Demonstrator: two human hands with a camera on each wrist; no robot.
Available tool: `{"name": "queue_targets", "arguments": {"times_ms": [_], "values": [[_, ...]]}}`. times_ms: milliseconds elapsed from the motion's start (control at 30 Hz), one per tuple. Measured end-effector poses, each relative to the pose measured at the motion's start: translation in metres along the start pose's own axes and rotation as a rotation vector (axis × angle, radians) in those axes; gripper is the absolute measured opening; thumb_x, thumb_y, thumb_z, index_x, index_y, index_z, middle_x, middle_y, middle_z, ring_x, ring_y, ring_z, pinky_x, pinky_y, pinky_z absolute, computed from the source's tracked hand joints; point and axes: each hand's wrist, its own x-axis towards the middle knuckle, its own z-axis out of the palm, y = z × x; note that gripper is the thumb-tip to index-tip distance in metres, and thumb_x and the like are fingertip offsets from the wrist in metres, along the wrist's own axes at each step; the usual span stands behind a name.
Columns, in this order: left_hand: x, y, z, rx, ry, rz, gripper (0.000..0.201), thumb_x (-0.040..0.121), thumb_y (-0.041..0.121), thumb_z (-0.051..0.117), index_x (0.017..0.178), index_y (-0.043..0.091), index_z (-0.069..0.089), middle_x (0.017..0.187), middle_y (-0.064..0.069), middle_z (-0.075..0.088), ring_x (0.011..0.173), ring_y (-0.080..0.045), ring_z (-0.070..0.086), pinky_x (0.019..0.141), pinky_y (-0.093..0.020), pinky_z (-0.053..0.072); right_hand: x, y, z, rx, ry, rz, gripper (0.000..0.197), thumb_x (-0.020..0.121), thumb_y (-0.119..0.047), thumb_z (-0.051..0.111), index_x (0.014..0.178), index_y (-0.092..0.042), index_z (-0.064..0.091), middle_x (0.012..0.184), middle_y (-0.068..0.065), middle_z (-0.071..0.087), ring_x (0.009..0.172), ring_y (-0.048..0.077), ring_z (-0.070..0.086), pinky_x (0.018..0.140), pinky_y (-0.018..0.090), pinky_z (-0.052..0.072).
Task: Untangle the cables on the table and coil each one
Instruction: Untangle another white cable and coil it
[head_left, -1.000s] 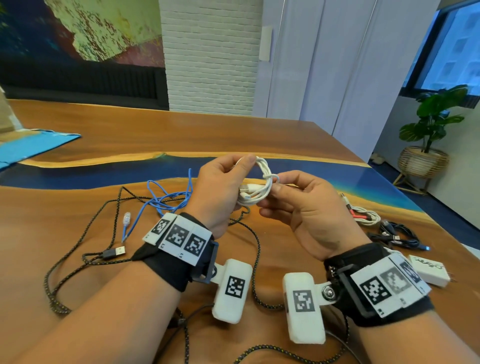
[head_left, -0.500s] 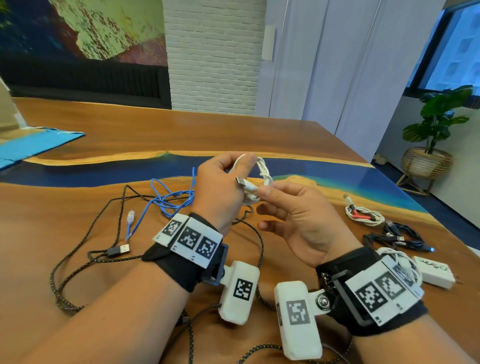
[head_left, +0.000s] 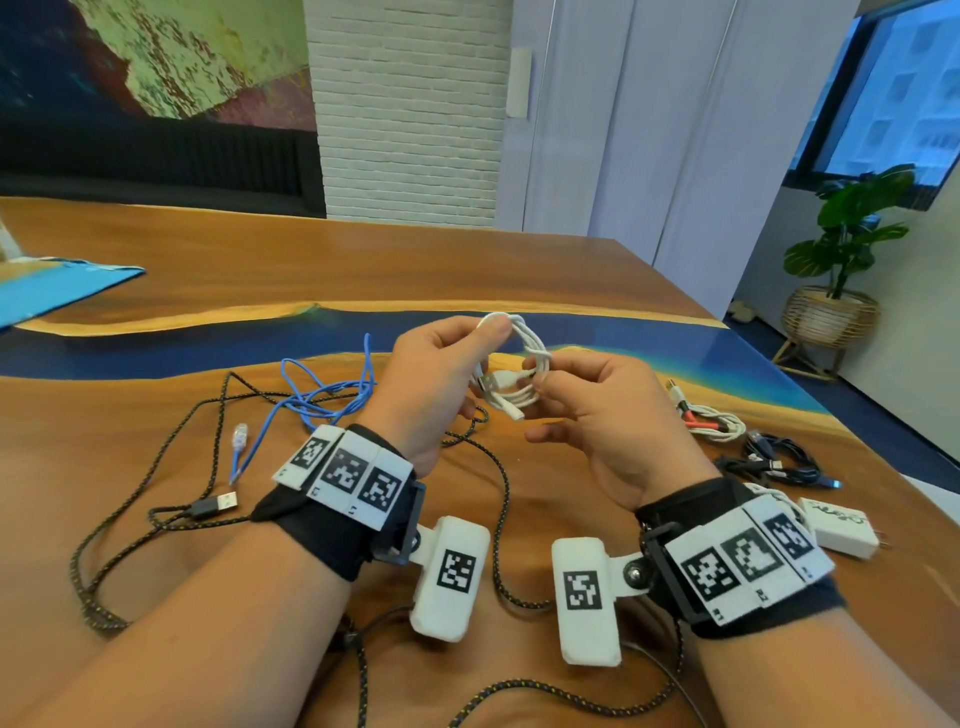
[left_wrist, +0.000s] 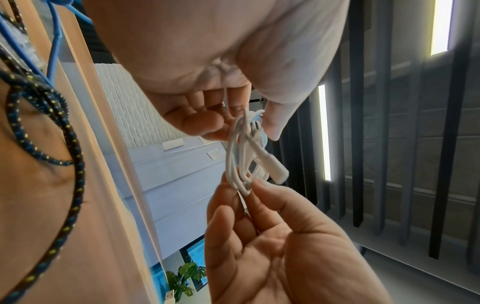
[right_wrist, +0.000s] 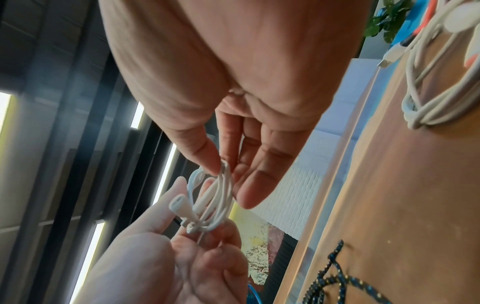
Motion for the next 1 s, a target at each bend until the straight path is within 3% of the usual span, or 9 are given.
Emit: {"name": "queue_targets", "arguments": {"times_ms": [100, 300, 567, 700, 800, 900, 1000], "values": [[0.001, -0.002, -0.001, -0.008, -0.019, -0.017, 0.028, 0.094, 0.043, 0.068, 0.101, 0.019, 0.079, 0.075, 0.003, 0.055, 0.071, -0.019, 0.053, 0.048, -0.023, 0.039, 0.0, -0.003, -0.003, 0.019, 0.031, -0.003, 0.014, 0.096, -0.007, 0.066, 0.104, -0.012, 0.077, 0.097, 0.015, 0.078, 0.081, 0.026, 0.072, 0.064, 0.033, 0.059], [0.003, -0.002, -0.003, -0.099, -0.013, -0.056, 0.029, 0.096, 0.042, 0.065, 0.102, 0.017, 0.077, 0.075, 0.003, 0.054, 0.064, -0.013, 0.053, 0.053, -0.027, 0.037, 0.003, -0.014, -0.029, -0.045, 0.164, -0.017, 0.016, 0.094, -0.002, 0.067, 0.104, -0.008, 0.077, 0.098, 0.022, 0.076, 0.076, 0.025, 0.07, 0.057, 0.029, 0.055], [0.004, -0.001, -0.007, -0.093, -0.004, -0.075, 0.03, 0.1, 0.04, 0.061, 0.103, 0.013, 0.076, 0.074, 0.004, 0.055, 0.062, -0.012, 0.053, 0.052, -0.025, 0.039, 0.01, -0.022, -0.113, -0.53, 0.34, 0.114, 0.012, 0.093, -0.009, 0.069, 0.096, -0.011, 0.08, 0.084, 0.016, 0.076, 0.061, 0.015, 0.065, 0.057, 0.031, 0.055], [0.005, -0.001, -0.008, -0.086, -0.007, -0.079, 0.028, 0.1, 0.036, 0.061, 0.101, 0.012, 0.076, 0.074, 0.003, 0.055, 0.062, -0.011, 0.053, 0.052, -0.025, 0.039, 0.021, -0.02, -0.139, -0.859, 0.275, 0.281, 0.015, 0.089, -0.005, 0.064, 0.088, -0.001, 0.079, 0.079, 0.02, 0.075, 0.056, 0.021, 0.063, 0.049, 0.028, 0.05], [0.006, -0.003, -0.009, -0.078, -0.004, -0.08, 0.028, 0.101, 0.035, 0.061, 0.101, 0.011, 0.076, 0.073, 0.003, 0.055, 0.062, -0.012, 0.053, 0.051, -0.024, 0.039, 0.027, -0.019, -0.143, -1.056, 0.185, 0.419, 0.019, 0.087, -0.005, 0.061, 0.09, 0.009, 0.074, 0.067, 0.019, 0.066, 0.052, 0.025, 0.058, 0.05, 0.031, 0.049], [0.008, -0.004, -0.009, -0.071, 0.005, -0.087, 0.028, 0.1, 0.035, 0.062, 0.1, 0.011, 0.076, 0.073, 0.003, 0.055, 0.061, -0.011, 0.053, 0.052, -0.025, 0.039, 0.033, -0.02, -0.141, -1.245, 0.138, 0.468, 0.016, 0.089, -0.01, 0.064, 0.082, 0.0, 0.074, 0.064, 0.011, 0.063, 0.046, 0.021, 0.056, 0.047, 0.026, 0.048], [0.008, -0.003, -0.011, -0.068, 0.014, -0.09, 0.027, 0.1, 0.035, 0.062, 0.097, 0.012, 0.077, 0.074, 0.002, 0.055, 0.061, -0.012, 0.053, 0.053, -0.026, 0.038, 0.035, -0.023, -0.136, -1.389, 0.049, 0.48, 0.011, 0.089, -0.015, 0.068, 0.095, -0.009, 0.077, 0.07, 0.005, 0.069, 0.051, 0.015, 0.061, 0.048, 0.023, 0.047]]}}
